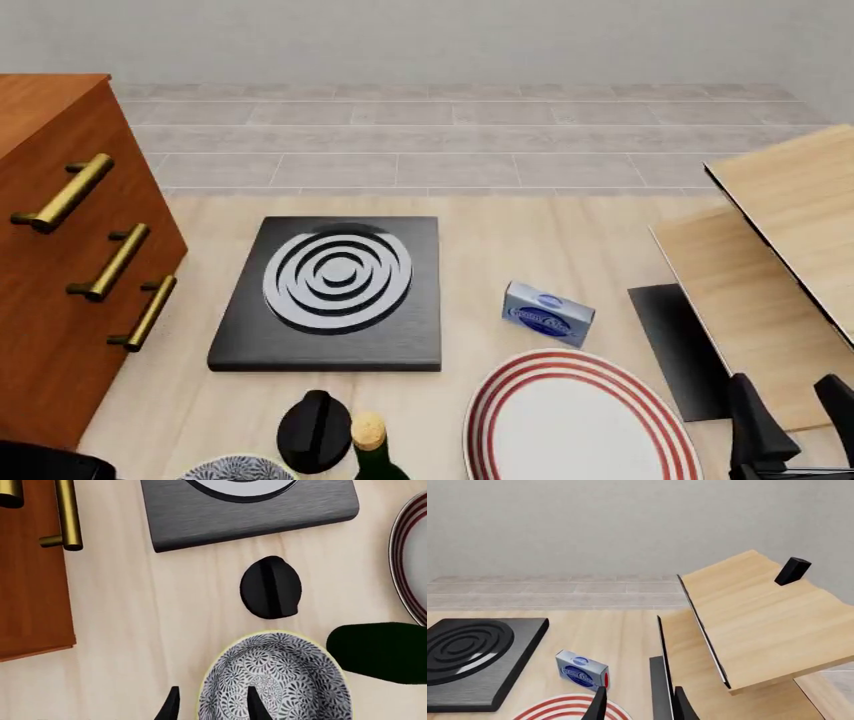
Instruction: Put the bowl on the top of the cabinet.
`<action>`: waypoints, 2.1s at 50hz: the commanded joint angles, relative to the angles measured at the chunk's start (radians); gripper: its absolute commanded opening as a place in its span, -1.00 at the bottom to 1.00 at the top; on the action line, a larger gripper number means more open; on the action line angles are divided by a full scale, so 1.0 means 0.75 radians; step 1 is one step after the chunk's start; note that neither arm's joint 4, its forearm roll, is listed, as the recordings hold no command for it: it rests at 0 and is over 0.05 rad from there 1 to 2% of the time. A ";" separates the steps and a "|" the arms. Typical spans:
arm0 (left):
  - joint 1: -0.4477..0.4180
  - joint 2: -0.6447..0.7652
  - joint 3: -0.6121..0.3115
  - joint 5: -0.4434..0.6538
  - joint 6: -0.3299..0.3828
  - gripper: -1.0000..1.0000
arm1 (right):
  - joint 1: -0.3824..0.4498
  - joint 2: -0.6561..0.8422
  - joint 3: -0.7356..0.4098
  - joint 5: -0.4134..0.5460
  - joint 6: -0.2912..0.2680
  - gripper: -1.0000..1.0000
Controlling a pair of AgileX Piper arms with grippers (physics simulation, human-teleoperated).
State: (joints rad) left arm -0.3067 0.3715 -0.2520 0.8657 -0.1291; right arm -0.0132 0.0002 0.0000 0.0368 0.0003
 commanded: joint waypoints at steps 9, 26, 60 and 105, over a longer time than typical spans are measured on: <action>-0.014 0.012 0.066 -0.055 -0.042 1.00 | -0.002 0.000 0.000 -0.002 0.000 1.00; -0.035 0.029 0.112 -0.105 -0.071 1.00 | -0.002 0.000 0.000 -0.003 -0.004 1.00; -0.075 0.090 0.170 -0.214 -0.122 1.00 | 0.007 0.000 0.000 -0.123 0.010 1.00; 0.127 0.032 -0.045 -0.098 0.089 -1.00 | 0.007 0.000 0.000 -0.123 0.010 1.00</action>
State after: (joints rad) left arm -0.2282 0.4039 -0.2285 0.7709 -0.0690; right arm -0.0077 0.0000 0.0000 -0.0552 0.0080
